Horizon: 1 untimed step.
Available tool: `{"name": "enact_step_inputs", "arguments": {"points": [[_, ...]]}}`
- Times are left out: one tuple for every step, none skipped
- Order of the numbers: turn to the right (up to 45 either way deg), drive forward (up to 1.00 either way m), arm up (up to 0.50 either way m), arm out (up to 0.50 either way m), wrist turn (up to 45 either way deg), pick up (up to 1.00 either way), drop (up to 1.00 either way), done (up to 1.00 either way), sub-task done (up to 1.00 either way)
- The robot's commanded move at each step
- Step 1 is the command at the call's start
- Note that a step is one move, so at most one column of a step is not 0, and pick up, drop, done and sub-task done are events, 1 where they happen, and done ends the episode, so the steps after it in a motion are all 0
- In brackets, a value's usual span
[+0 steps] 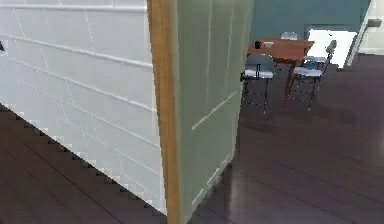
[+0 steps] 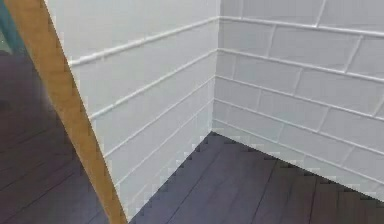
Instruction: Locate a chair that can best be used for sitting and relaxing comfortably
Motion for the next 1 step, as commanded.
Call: {"name": "enact_step_inputs", "arguments": {"points": [[24.0, 0.00, 0.00, 0.00, 0.0, 0.00, 0.00, 0.00, 0.00]]}}
